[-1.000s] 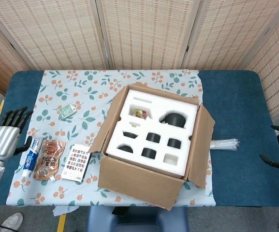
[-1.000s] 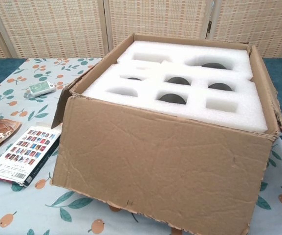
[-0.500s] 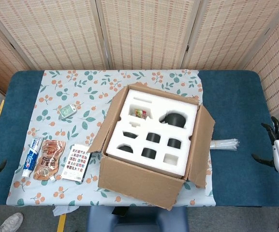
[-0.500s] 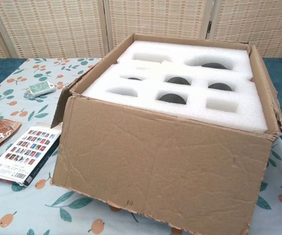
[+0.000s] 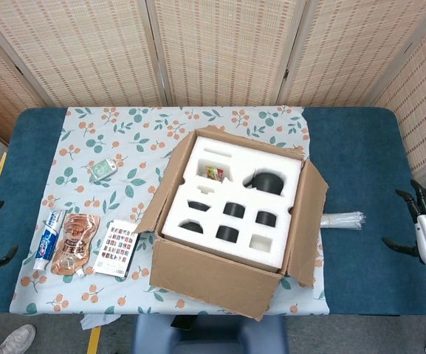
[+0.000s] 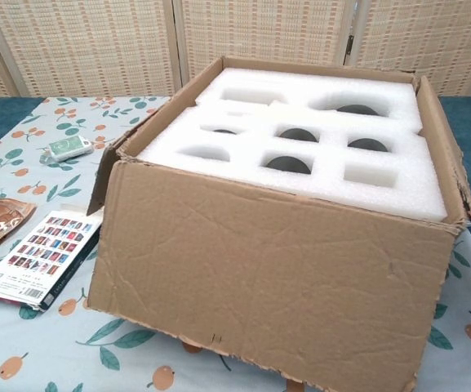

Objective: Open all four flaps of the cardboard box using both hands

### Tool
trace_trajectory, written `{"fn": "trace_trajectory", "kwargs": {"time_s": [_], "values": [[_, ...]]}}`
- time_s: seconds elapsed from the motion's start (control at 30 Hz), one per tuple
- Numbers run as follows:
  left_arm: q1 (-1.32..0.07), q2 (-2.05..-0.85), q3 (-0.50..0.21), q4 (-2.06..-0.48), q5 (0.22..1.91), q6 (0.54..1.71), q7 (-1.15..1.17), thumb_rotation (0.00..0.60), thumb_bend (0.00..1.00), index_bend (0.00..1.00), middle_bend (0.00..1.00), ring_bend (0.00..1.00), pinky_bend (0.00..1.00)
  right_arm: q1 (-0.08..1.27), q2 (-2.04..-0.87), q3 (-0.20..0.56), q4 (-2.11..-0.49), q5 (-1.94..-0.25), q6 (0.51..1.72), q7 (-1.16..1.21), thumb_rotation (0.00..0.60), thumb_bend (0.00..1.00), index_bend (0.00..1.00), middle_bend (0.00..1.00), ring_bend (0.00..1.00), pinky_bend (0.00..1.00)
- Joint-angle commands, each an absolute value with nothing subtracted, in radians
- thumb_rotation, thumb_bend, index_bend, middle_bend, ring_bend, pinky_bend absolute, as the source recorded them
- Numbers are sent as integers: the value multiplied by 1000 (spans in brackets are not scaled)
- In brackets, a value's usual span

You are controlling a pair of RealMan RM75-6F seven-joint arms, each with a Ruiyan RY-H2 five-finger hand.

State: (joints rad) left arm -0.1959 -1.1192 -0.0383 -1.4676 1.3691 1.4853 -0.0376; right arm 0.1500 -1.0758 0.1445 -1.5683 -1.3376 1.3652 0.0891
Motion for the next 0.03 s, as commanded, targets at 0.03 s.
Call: {"fn": "trace_trajectory", "kwargs": {"time_s": [0.03], "values": [[-199, -1120, -45, -1463, 1368, 1467, -41, 600, 322, 0, 0, 0, 0, 150, -1076, 146, -1565, -1336, 1364, 92, 590, 108, 133, 0, 0, 0]]}}
